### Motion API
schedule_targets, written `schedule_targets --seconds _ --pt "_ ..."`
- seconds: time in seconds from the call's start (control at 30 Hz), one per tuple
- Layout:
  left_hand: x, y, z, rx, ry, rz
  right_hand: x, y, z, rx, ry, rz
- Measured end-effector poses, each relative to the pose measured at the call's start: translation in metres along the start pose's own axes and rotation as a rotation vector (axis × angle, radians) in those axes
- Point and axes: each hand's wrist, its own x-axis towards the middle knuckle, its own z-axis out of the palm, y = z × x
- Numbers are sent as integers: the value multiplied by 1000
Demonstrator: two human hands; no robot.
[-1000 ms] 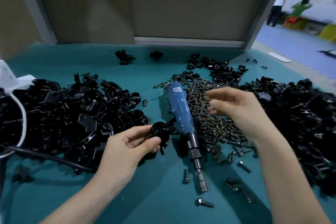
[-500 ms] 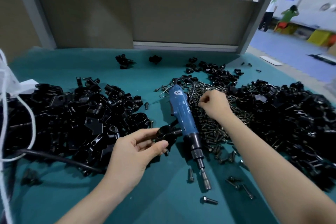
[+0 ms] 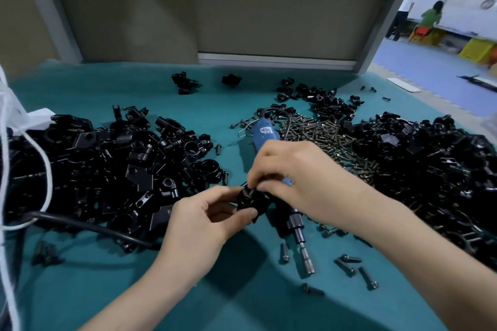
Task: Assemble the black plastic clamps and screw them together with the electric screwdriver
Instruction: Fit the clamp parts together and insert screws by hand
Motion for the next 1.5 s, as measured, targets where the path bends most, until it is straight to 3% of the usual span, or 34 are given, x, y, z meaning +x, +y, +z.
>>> schedule_targets --seconds 0.27,0.43,0.57,0.67,0.77,0.83,0.93,1.27,1.5 --pt "-1 -5 0 136 -12 7 0 -23 10 -356 -216 -121" --pt "-3 -1 -2 178 -51 54 0 -20 1 -145 -196 -11" --pt "-2 -2 -1 164 -51 36 1 -13 2 -166 -155 3" --pt "-2 -3 -1 118 -42 6 3 -1 2 16 -96 13" --pt "-3 -3 0 33 7 -43 12 46 3 184 234 231" --pt "-3 -5 1 54 19 -63 20 90 10 126 406 490" --pt "-4 -4 1 50 14 -75 30 135 33 70 352 703" --pt "-3 -6 -2 76 12 -74 50 150 43 24 260 670" --pt "-3 -5 -2 59 -1 -76 53 148 50 -26 291 612"
